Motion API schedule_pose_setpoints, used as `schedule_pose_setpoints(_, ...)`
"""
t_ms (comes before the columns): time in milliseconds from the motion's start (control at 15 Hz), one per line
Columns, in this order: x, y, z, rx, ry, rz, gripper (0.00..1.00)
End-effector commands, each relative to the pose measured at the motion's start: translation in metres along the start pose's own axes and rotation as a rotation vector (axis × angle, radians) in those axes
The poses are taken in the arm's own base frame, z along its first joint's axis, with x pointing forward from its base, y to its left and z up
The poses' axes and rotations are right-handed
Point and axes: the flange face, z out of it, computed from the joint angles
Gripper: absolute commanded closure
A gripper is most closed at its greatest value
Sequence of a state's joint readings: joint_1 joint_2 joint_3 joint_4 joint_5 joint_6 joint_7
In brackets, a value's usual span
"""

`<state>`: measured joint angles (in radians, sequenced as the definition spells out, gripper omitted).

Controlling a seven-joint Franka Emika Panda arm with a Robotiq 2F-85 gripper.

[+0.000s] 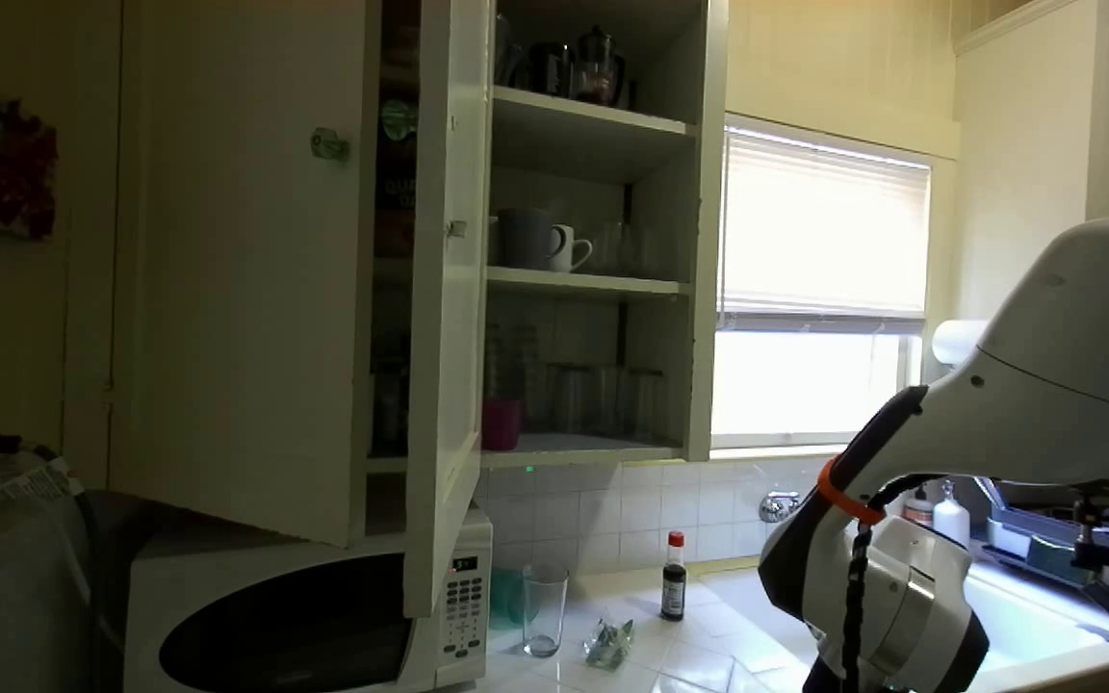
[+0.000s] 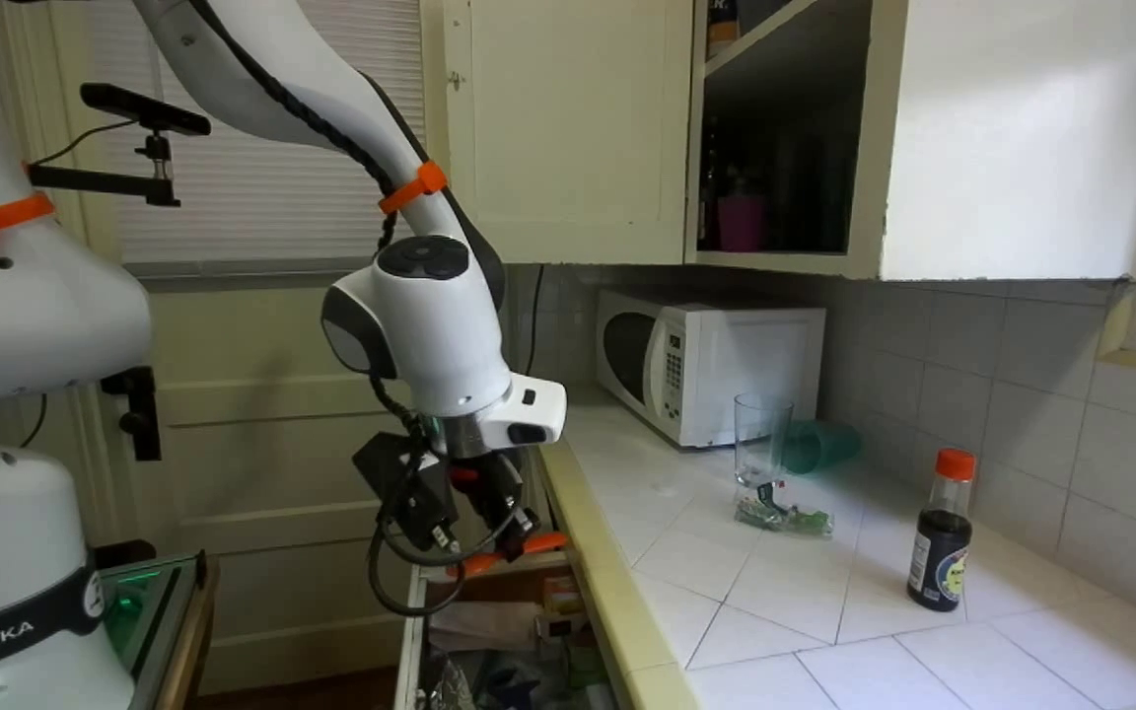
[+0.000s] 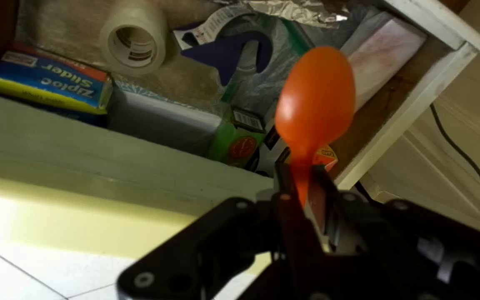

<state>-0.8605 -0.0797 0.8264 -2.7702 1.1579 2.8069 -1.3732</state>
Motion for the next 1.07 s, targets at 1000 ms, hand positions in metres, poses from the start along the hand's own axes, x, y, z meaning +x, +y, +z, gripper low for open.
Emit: schedule_pose_setpoints(1000, 0.001, 0.022, 0.022, 0.036, -0.227, -0.725, 0.96)
